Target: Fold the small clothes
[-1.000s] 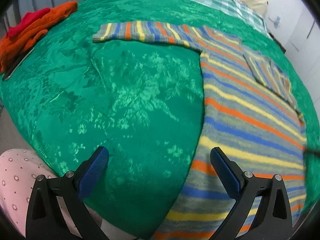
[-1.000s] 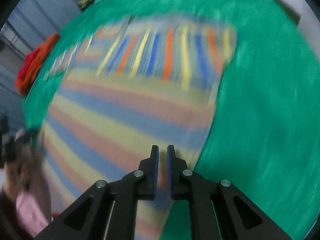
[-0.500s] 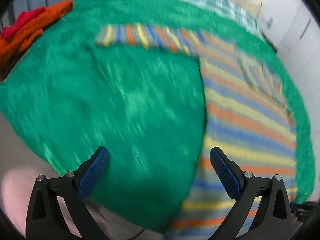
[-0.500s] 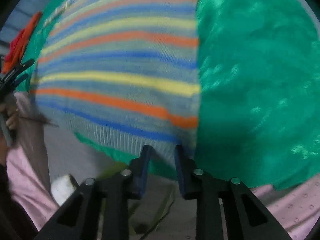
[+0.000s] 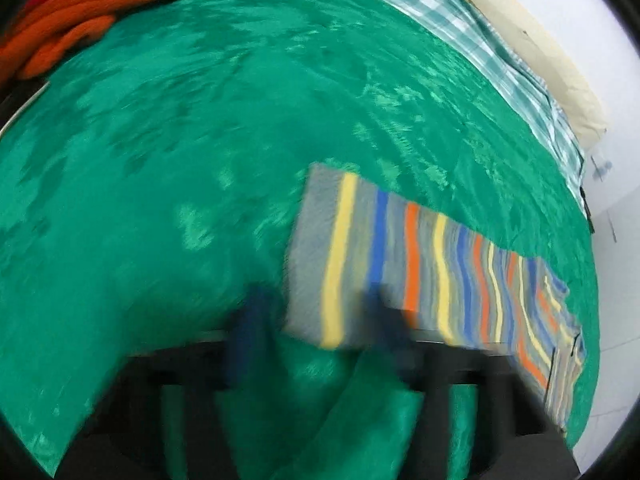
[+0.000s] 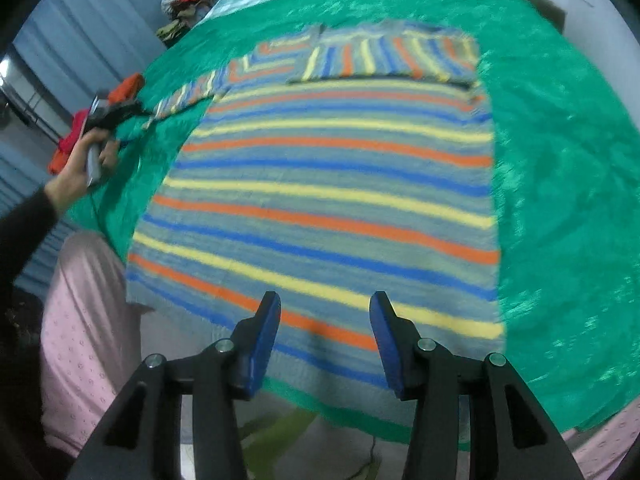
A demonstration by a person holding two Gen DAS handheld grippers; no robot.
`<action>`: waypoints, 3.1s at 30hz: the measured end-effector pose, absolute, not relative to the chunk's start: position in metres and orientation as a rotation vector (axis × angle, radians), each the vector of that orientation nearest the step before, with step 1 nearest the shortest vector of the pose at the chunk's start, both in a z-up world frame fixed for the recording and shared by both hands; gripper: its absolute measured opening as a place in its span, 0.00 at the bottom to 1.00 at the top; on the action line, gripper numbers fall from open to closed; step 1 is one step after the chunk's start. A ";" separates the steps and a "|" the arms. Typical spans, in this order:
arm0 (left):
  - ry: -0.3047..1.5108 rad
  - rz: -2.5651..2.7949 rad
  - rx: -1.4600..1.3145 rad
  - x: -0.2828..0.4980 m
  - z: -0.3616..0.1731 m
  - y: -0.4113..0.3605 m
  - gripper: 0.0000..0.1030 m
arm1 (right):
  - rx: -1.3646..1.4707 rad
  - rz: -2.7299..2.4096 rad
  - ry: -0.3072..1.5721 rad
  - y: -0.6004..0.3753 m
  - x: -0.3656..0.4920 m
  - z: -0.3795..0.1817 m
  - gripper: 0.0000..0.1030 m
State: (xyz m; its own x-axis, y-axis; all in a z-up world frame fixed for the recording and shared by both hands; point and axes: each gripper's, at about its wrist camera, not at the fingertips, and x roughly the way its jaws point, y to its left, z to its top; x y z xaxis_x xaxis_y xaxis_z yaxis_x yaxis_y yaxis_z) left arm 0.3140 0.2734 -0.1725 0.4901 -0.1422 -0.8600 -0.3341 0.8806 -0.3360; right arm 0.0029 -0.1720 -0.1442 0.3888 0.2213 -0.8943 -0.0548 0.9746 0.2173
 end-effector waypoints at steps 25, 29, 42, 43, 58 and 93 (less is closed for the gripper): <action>0.983 -0.531 -0.058 0.300 -0.075 -0.069 0.76 | 0.418 0.054 1.034 -0.246 -0.021 -0.150 0.45; 0.981 -0.317 0.027 0.315 -0.106 -0.020 0.68 | 0.420 0.034 1.034 -0.260 -0.009 -0.146 0.45; 1.050 -0.231 0.008 0.331 -0.135 0.041 0.70 | 0.331 0.139 1.028 -0.262 0.094 -0.093 0.46; 1.075 -0.216 0.023 0.342 -0.145 0.039 0.63 | 0.360 0.169 1.021 -0.261 0.112 -0.092 0.46; 1.097 -0.217 0.162 0.353 -0.186 0.025 0.12 | 0.145 0.297 1.202 -0.193 0.250 -0.183 0.26; 1.075 -0.150 0.075 0.051 -0.133 0.073 0.88 | 0.273 -0.153 0.872 -0.261 -0.053 -0.101 0.63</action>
